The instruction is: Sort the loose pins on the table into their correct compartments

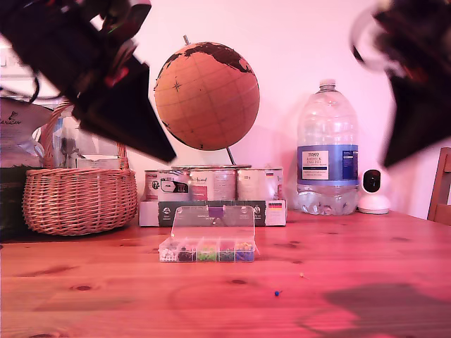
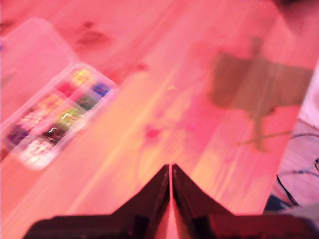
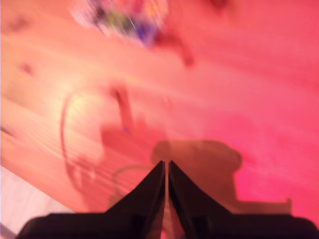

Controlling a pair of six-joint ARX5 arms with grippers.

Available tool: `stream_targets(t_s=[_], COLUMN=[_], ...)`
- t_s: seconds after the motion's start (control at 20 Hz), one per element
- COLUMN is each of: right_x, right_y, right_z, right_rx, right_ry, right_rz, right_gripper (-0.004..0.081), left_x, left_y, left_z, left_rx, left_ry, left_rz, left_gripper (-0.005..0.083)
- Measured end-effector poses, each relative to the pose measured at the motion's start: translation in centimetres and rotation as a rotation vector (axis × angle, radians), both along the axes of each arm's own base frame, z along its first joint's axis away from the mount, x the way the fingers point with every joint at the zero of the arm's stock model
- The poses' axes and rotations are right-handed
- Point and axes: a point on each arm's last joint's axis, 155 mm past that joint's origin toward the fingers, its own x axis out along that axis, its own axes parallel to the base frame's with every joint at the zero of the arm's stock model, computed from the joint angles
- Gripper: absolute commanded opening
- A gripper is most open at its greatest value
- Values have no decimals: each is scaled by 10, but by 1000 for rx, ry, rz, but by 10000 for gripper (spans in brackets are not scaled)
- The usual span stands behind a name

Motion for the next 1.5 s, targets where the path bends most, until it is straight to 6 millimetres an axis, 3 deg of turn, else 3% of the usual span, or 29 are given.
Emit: stream_targets(t_s=[0.25,0.55,0.6,0.7,0.85,1.2,1.4,1.5], right_x=[28,50,51,49,42,48,40,39], right_y=[19,32,33,33,27,26,28,30], right_z=[15,63,59,34,-2,-17,-49,-54], right_rx=[69,104,88,32,-58,-135,-242,-251], right_ry=[31,-19,13,113,221,224,297,307], right_rz=[-70,-49,-51,-50,-39,-11,46,56], right_gripper=[-13,-13,-13,-13,-13,-12,26,44], left_x=[-20,-43,-44,-45,-40,-41,-43,-44], left_y=[-5,2,2,1,-8,-25,-23,-21], left_z=[-32,-63,-64,-62,-44,-17,-23,-28], left_rx=[-78,-157,-177,-204,-259,-344,-325,-310], left_ry=[-18,-16,-24,-45,-112,-203,-179,-160], left_rz=[-44,-50,-45,-46,-64,-106,-104,-103], left_gripper=[-21,-21,-21,-21,-21,-21,-21,-21])
